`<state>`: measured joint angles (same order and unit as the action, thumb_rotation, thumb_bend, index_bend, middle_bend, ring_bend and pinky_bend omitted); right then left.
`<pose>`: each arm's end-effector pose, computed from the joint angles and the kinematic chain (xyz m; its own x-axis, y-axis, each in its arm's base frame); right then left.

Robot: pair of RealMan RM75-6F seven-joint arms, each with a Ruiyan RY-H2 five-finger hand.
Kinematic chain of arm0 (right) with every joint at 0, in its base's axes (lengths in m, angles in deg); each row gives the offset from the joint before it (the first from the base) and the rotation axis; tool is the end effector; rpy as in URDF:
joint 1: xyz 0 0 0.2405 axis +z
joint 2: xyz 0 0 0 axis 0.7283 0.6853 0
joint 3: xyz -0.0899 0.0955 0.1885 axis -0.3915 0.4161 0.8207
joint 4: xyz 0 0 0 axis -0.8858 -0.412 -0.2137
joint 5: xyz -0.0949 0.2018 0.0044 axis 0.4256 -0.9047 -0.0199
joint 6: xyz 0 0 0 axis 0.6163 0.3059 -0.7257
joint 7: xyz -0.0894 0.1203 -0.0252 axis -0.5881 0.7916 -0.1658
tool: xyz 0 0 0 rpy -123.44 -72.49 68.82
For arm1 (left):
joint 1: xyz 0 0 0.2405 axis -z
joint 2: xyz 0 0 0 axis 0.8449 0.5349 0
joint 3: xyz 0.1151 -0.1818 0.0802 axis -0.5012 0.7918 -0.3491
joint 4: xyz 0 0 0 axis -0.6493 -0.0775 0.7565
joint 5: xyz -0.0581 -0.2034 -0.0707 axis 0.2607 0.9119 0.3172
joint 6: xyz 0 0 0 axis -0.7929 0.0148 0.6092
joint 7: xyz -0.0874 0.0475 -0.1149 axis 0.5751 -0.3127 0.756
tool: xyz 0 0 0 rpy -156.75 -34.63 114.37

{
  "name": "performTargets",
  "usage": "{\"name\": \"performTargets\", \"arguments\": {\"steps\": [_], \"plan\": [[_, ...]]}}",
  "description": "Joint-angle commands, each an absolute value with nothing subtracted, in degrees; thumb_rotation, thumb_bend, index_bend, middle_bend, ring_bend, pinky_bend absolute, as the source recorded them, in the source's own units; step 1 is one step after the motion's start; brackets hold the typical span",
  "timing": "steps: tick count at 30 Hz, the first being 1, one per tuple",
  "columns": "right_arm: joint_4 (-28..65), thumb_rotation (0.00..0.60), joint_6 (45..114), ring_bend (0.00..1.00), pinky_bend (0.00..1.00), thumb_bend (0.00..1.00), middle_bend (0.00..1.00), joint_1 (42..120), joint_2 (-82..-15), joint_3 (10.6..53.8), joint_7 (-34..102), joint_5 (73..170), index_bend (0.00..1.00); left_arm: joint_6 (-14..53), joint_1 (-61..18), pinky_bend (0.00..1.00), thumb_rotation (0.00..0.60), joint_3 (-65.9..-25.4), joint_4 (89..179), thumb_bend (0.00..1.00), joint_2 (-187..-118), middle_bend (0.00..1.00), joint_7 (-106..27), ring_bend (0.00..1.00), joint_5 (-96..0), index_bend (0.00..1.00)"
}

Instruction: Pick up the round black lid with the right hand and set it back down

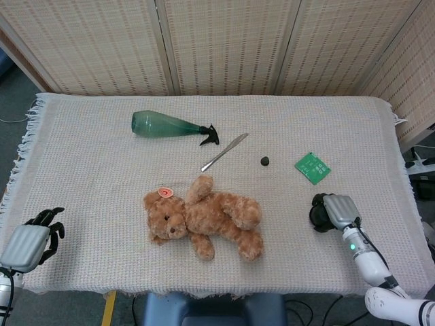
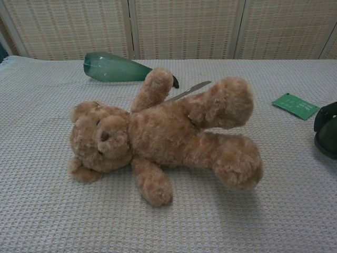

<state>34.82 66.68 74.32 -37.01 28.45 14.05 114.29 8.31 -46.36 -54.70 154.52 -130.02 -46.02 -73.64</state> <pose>-0.2692 -0.2905 0.0404 0.4206 -0.4388 0.7941 -0.8870 -0.0149 0.4616 -0.2898 0.2038 0.1220 0.5657 0.1591 0.8091 0.8243 -0.1372 -0.5493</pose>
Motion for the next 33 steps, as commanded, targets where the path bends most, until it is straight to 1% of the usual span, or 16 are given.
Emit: {"name": "performTargets", "arguments": {"steps": [1,3,8,11,15,19,23,26,29,33], "plan": [[33.95,0.600,66.09,0.54,0.76,0.09,0.48,74.81,-37.69,28.64,14.72,114.05,0.50,8.33,-46.36,0.43,0.600,-54.69,154.54,0.76,-130.02,0.17,-46.06,0.18,-73.60,0.57],[33.66,0.600,65.98,0.53,0.75,0.09,0.48,74.89,-37.89,28.64,14.97,114.12,0.49,8.32,-46.36,0.43,0.600,-54.69,154.55,0.76,-130.01,0.17,-46.06,0.18,-73.59,0.57],[29.01,0.600,64.78,0.45,0.71,0.09,0.47,75.57,-40.68,27.99,16.51,115.15,0.39,8.25,-46.37,0.43,0.600,-54.64,154.55,0.76,-129.96,0.17,-45.97,0.18,-73.56,0.57],[27.35,0.600,63.85,0.38,0.64,0.09,0.40,75.66,-41.33,27.27,17.43,115.87,0.34,8.12,-46.39,0.43,0.600,-54.70,154.47,0.76,-129.96,0.17,-45.86,0.18,-73.82,0.57],[26.84,0.600,64.08,0.24,0.47,0.09,0.27,75.56,-41.28,26.63,18.27,117.61,0.27,7.95,-46.45,0.43,0.600,-54.72,154.44,0.76,-129.97,0.17,-45.78,0.18,-73.95,0.57],[27.27,0.600,65.46,0.10,0.28,0.09,0.15,75.12,-40.81,26.14,18.84,119.79,0.18,8.01,-46.44,0.43,0.600,-54.73,154.40,0.76,-130.00,0.17,-45.81,0.18,-73.93,0.57],[28.07,0.600,66.74,0.01,0.14,0.09,0.05,74.57,-40.07,25.59,18.84,121.17,0.09,8.07,-46.42,0.43,0.600,-54.77,154.40,0.76,-130.04,0.17,-45.95,0.18,-73.95,0.57],[28.86,0.600,67.26,0.00,0.06,0.09,0.00,74.30,-39.38,25.26,18.67,121.69,0.01,8.01,-46.44,0.43,0.600,-54.78,154.40,0.76,-130.08,0.17,-45.99,0.18,-74.02,0.57],[29.65,0.600,67.92,0.00,0.05,0.09,0.00,74.03,-38.76,25.07,18.51,122.13,0.00,8.16,-46.38,0.43,0.600,-54.73,154.38,0.76,-130.11,0.17,-46.10,0.18,-73.87,0.57],[30.47,0.600,71.12,0.00,0.05,0.09,0.00,72.94,-38.87,25.08,18.13,123.34,0.00,8.24,-46.37,0.43,0.600,-54.76,154.45,0.76,-130.12,0.17,-46.19,0.18,-73.82,0.57]]}}
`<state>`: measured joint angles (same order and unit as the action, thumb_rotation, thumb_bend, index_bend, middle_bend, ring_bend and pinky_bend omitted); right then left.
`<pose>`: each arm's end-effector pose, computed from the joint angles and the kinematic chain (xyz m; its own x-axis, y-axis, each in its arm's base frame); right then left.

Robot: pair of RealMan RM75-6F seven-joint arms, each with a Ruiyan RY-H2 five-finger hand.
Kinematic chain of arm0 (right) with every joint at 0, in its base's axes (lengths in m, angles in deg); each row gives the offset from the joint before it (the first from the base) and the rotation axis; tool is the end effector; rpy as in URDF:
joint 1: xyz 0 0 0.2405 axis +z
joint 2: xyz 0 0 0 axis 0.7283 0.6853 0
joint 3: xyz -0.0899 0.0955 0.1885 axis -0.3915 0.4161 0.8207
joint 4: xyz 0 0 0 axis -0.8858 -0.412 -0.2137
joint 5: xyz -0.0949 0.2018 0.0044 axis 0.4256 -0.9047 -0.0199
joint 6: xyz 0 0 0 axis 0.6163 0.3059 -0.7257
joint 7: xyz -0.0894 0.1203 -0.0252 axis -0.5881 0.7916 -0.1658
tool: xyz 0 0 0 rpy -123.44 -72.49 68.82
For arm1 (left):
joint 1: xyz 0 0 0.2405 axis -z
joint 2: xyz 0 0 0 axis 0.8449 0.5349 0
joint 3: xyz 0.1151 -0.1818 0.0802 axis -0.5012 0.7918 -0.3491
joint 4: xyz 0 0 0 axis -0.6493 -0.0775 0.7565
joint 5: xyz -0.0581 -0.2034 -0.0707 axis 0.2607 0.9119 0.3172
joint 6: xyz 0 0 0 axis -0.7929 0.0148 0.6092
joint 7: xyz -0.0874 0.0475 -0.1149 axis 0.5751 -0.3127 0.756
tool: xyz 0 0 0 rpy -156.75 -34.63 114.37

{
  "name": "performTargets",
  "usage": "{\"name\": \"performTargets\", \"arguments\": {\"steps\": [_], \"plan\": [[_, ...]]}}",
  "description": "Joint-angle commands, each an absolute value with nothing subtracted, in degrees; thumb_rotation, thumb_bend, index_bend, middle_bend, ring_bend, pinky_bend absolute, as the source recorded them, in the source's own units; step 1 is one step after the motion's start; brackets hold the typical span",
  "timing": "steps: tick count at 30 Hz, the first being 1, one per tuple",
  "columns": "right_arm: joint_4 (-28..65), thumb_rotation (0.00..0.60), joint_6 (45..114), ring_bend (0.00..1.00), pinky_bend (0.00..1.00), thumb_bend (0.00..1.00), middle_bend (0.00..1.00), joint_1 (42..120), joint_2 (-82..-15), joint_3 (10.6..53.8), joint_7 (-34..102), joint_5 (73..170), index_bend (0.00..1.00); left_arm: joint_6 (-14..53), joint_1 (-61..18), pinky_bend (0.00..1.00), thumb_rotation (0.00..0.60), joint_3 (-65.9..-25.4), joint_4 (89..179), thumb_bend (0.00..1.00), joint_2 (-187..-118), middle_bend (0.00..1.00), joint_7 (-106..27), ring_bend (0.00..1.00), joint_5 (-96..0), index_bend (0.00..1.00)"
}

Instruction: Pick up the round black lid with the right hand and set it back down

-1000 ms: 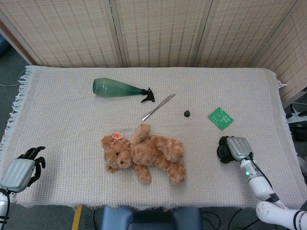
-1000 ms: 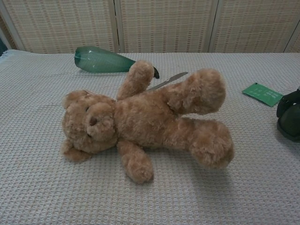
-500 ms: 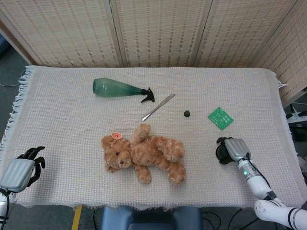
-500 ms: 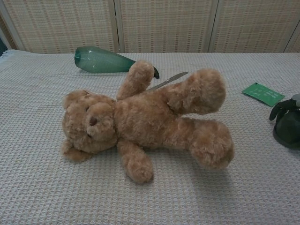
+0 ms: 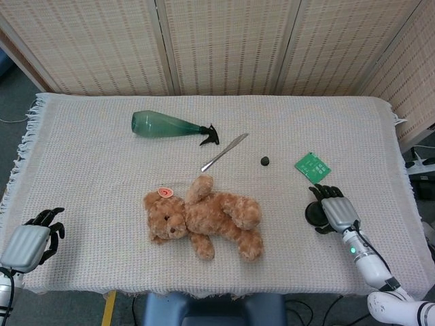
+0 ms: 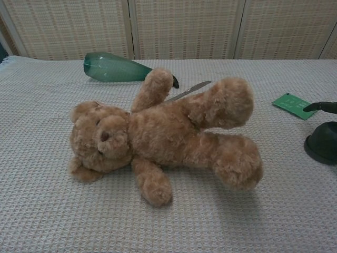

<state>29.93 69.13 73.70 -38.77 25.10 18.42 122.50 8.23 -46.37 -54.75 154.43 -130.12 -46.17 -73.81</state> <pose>-0.2805 -0.2843 0.0369 0.4849 -0.4060 0.7746 -0.8644 -0.0875 0.4952 -0.2896 0.2036 0.1215 0.5683 0.1579 0.8075 0.8224 -0.1403 -0.5513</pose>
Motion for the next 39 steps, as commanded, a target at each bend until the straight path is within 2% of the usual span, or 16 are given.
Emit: {"name": "performTargets", "arguments": {"steps": [1,5,7,14,21,26,32,39], "plan": [[30.62,0.600,72.75,0.00,0.05,0.09,0.00,72.43,-39.16,25.12,17.89,124.07,0.00,8.28,-46.34,0.43,0.600,-54.75,154.43,0.76,-130.13,0.17,-46.21,0.18,-73.80,0.57],[30.31,0.600,77.95,0.04,0.17,0.09,0.03,70.82,-40.89,24.91,15.76,126.23,0.05,8.45,-46.29,0.43,0.600,-54.76,154.46,0.76,-130.16,0.17,-46.36,0.18,-73.70,0.57],[29.93,0.600,79.25,0.11,0.25,0.09,0.10,70.39,-41.68,24.83,14.71,126.72,0.10,8.47,-46.28,0.43,0.600,-54.78,154.51,0.77,-130.17,0.17,-46.45,0.18,-73.71,0.57],[30.11,0.600,76.85,0.24,0.43,0.09,0.21,70.80,-41.78,25.22,11.89,123.22,0.18,8.38,-46.32,0.43,0.600,-54.74,154.48,0.76,-130.11,0.17,-46.26,0.18,-73.68,0.57],[30.28,0.600,77.85,0.38,0.57,0.09,0.31,70.63,-42.14,25.60,10.63,123.01,0.37,8.48,-46.27,0.43,0.600,-54.74,154.43,0.77,-130.11,0.17,-46.22,0.18,-73.65,0.57],[30.01,0.600,79.57,0.46,0.60,0.09,0.37,70.09,-42.28,25.75,11.08,124.52,0.48,8.41,-46.31,0.43,0.600,-54.76,154.48,0.76,-130.14,0.17,-46.31,0.18,-73.66,0.57],[31.17,0.600,81.87,0.46,0.60,0.09,0.37,69.15,-41.37,25.84,13.39,127.44,0.48,8.51,-46.27,0.43,0.600,-54.77,154.49,0.76,-130.14,0.17,-46.36,0.18,-73.62,0.57],[35.82,0.600,87.70,0.46,0.60,0.09,0.37,66.20,-36.98,24.72,17.88,134.39,0.48,8.43,-46.29,0.43,0.600,-54.78,154.48,0.76,-130.14,0.17,-46.31,0.18,-73.67,0.57]]}}
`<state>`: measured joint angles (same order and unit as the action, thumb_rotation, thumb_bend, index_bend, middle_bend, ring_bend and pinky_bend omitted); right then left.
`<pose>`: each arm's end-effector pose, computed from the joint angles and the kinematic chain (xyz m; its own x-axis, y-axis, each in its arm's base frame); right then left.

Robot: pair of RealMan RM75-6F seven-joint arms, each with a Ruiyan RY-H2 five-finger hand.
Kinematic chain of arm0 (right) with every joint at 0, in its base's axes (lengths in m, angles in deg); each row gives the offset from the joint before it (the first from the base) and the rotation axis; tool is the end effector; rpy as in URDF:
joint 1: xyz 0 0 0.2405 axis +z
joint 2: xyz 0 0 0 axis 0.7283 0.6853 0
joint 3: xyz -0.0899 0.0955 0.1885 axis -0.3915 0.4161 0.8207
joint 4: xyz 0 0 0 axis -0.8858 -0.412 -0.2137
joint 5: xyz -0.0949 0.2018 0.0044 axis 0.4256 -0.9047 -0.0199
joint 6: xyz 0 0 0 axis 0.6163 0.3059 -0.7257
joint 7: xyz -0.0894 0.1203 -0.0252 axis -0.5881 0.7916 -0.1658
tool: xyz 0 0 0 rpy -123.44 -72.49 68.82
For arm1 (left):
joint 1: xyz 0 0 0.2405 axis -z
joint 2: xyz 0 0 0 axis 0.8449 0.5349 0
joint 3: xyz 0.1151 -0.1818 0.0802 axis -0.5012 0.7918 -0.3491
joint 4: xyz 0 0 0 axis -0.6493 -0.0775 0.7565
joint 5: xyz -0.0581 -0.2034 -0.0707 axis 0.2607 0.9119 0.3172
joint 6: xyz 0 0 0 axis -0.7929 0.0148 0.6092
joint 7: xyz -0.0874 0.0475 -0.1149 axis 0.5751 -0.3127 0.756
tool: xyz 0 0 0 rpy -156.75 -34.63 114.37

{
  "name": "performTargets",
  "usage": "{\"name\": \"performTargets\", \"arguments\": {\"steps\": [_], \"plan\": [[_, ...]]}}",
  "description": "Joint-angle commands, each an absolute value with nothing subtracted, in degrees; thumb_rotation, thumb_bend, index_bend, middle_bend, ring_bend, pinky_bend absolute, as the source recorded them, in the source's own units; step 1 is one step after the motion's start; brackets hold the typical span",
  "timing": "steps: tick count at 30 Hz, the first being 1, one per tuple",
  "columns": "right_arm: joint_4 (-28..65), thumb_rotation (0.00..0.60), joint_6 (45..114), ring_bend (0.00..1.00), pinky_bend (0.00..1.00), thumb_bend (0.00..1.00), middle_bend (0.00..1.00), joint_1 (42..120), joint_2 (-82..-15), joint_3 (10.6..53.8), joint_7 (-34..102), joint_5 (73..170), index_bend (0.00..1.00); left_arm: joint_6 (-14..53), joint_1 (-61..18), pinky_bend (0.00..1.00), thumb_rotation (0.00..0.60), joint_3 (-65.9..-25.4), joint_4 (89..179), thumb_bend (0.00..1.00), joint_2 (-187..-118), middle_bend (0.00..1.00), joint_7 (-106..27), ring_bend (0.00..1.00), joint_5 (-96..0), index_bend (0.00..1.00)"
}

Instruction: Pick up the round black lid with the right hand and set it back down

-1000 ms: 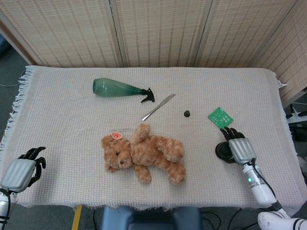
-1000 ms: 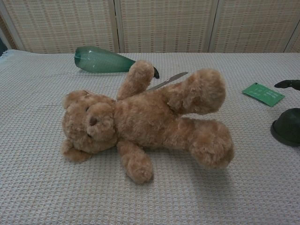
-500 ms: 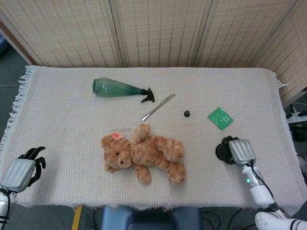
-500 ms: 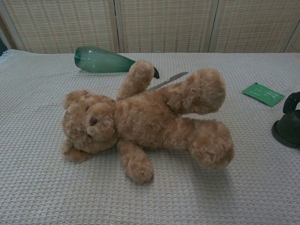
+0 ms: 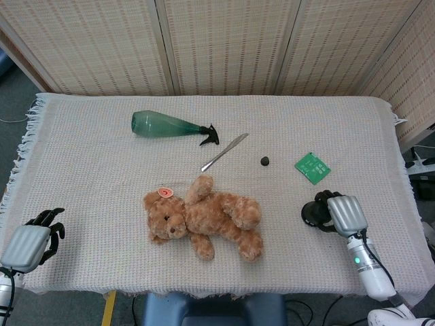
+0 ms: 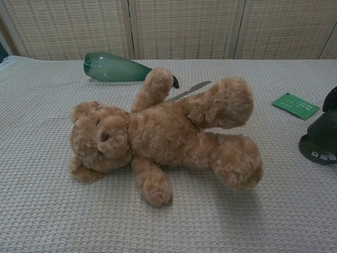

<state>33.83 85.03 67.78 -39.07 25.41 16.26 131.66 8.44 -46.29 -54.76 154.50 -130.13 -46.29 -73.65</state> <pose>-0.2590 -0.2628 0.0589 0.5185 -0.1764 0.8367 -0.8551 -0.1092 0.5069 -0.2897 0.2038 0.1210 0.5687 0.1612 0.8066 0.8222 -0.1396 -0.5518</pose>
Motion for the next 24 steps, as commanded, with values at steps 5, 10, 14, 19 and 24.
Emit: {"name": "performTargets", "arguments": {"steps": [5,10,14,19,24], "plan": [[38.21,0.600,89.03,0.46,0.60,0.09,0.37,64.19,-33.48,23.40,16.92,135.02,0.48,8.56,-46.25,0.43,0.600,-54.80,154.52,0.76,-130.15,0.17,-46.37,0.18,-73.63,0.57],[40.66,0.600,86.17,0.47,0.60,0.09,0.38,63.35,-30.20,22.03,10.95,130.28,0.48,8.69,-46.22,0.43,0.600,-54.74,154.50,0.76,-130.22,0.17,-46.47,0.18,-73.39,0.57],[40.91,0.600,84.71,0.47,0.60,0.09,0.38,63.33,-29.84,21.89,8.76,127.89,0.48,9.00,-46.09,0.43,0.600,-54.76,154.55,0.76,-130.24,0.17,-46.56,0.18,-73.32,0.57],[39.97,0.600,83.12,0.46,0.60,0.09,0.38,63.42,-30.29,21.64,7.17,126.10,0.46,8.79,-46.15,0.43,0.600,-54.71,154.49,0.76,-130.21,0.17,-46.33,0.18,-73.33,0.57],[40.16,0.600,79.03,0.30,0.52,0.09,0.31,64.48,-29.17,20.70,4.48,123.27,0.32,8.71,-46.16,0.43,0.600,-54.71,154.48,0.76,-130.16,0.17,-46.18,0.18,-73.42,0.57]]}}
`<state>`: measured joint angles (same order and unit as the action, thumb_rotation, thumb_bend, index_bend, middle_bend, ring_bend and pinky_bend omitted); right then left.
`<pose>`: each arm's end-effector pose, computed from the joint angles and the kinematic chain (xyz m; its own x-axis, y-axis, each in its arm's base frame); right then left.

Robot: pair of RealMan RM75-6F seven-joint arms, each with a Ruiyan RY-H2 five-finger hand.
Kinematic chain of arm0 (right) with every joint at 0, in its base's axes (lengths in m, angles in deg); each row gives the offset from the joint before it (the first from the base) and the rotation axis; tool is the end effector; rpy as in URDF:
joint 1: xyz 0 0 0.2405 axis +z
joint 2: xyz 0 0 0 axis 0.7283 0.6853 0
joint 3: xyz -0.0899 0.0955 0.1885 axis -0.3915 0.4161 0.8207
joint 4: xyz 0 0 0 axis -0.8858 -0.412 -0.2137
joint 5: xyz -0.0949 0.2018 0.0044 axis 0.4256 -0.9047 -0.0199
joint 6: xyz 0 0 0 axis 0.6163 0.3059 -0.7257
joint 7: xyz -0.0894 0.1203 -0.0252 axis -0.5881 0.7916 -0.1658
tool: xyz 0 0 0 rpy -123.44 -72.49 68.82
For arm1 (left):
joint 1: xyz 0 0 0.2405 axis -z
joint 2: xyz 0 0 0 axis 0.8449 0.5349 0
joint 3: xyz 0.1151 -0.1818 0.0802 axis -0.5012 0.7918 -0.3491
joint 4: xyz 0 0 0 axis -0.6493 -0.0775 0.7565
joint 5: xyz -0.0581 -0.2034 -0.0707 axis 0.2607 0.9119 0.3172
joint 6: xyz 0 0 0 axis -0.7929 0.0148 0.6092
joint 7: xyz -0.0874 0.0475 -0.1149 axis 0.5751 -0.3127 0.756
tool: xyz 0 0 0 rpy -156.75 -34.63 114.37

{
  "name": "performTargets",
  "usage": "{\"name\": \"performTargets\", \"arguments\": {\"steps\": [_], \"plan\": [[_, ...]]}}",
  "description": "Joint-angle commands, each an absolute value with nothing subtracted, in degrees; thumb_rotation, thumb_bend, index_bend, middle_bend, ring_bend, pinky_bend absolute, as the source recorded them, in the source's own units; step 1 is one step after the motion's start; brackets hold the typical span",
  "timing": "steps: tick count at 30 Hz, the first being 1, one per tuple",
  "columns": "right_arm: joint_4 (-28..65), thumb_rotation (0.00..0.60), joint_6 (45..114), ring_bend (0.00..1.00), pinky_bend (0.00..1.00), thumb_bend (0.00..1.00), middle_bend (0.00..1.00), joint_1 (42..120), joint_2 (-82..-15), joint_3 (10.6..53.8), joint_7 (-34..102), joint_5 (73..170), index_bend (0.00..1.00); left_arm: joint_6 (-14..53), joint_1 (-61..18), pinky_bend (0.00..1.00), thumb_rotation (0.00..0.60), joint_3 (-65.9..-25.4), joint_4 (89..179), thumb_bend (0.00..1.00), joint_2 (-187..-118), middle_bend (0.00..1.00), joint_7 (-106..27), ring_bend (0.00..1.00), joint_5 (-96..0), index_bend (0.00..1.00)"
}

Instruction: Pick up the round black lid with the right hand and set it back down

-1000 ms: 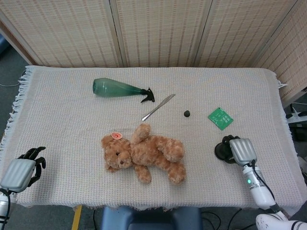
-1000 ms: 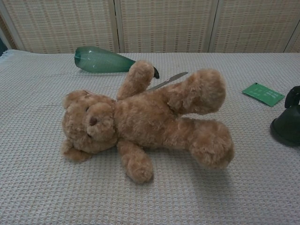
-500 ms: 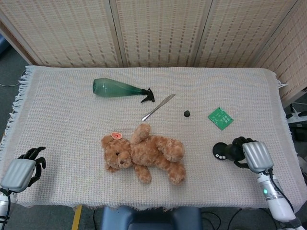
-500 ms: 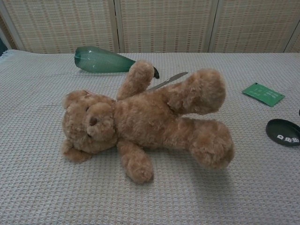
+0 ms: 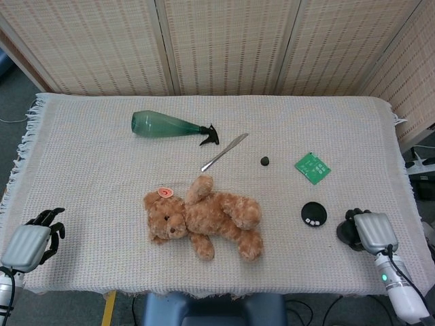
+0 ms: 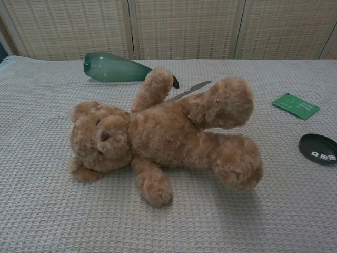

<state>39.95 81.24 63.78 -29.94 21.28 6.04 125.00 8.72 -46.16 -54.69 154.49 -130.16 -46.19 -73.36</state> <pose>-0.3039 -0.2219 0.0858 0.6441 -0.3553 0.6774 -0.7312 -0.0261 0.6816 -0.2901 0.2047 0.1207 0.5663 0.1645 0.8076 0.8239 -0.1368 -0.5499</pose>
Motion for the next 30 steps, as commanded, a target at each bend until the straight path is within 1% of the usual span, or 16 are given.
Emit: {"name": "performTargets", "arguments": {"steps": [1,4,7,9,12,14,17,18,20,22,24,30], "plan": [[40.37,0.600,78.28,0.25,0.49,0.09,0.26,64.73,-28.88,20.57,4.01,122.64,0.28,8.71,-46.16,0.43,0.600,-54.73,154.47,0.76,-130.17,0.17,-46.19,0.18,-73.44,0.57],[41.19,0.600,76.39,0.15,0.40,0.09,0.16,65.40,-27.90,20.24,3.12,121.18,0.16,8.75,-46.14,0.43,0.600,-54.72,154.44,0.76,-130.19,0.17,-46.21,0.18,-73.41,0.57],[41.99,0.600,76.08,0.05,0.31,0.09,0.05,65.47,-27.03,20.04,3.60,121.48,0.03,8.80,-46.14,0.43,0.600,-54.70,154.45,0.76,-130.19,0.17,-46.23,0.18,-73.29,0.57],[42.55,0.600,77.22,0.01,0.28,0.09,0.01,64.95,-26.49,20.06,5.02,122.98,0.00,8.81,-46.13,0.43,0.600,-54.72,154.46,0.76,-130.20,0.17,-46.27,0.18,-73.33,0.57],[43.38,0.600,81.93,0.00,0.23,0.09,0.00,62.78,-26.31,20.63,9.61,126.86,0.00,8.80,-46.12,0.43,0.600,-54.78,154.48,0.76,-130.17,0.17,-46.26,0.18,-73.47,0.57],[43.31,0.600,86.44,0.00,0.22,0.09,0.00,60.85,-26.86,21.16,12.96,129.92,0.00,8.74,-46.13,0.43,0.600,-54.78,154.44,0.76,-130.17,0.17,-46.20,0.18,-73.53,0.57],[40.91,0.600,94.75,0.00,0.21,0.09,0.00,57.61,-28.69,21.93,16.89,135.05,0.00,8.72,-46.12,0.43,0.600,-54.76,154.39,0.76,-130.17,0.17,-46.09,0.18,-73.54,0.57],[39.51,0.600,97.62,0.00,0.19,0.09,0.00,56.50,-29.67,22.42,17.69,136.09,0.00,8.68,-46.14,0.43,0.600,-54.77,154.39,0.76,-130.17,0.17,-46.06,0.18,-73.57,0.57],[37.82,0.600,101.19,0.00,0.15,0.09,0.00,55.03,-31.33,23.50,18.29,136.42,0.00,8.61,-46.17,0.43,0.600,-54.78,154.37,0.77,-130.19,0.17,-46.13,0.18,-73.61,0.57],[36.81,0.600,102.49,0.00,0.11,0.09,0.00,54.71,-32.09,24.16,18.65,137.04,0.01,8.57,-46.17,0.43,0.600,-54.79,154.33,0.77,-130.25,0.17,-46.25,0.18,-73.66,0.57],[35.79,0.600,103.25,0.00,0.11,0.09,0.00,54.44,-32.87,24.80,18.70,137.15,0.01,8.66,-46.13,0.43,0.600,-54.79,154.33,0.77,-130.32,0.17,-46.38,0.18,-73.62,0.57],[35.55,0.600,101.56,0.00,0.11,0.09,0.00,54.37,-32.85,24.75,17.92,137.11,0.00,8.87,-46.08,0.43,0.600,-54.80,154.44,0.76,-130.50,0.17,-46.94,0.18,-73.43,0.57]]}}
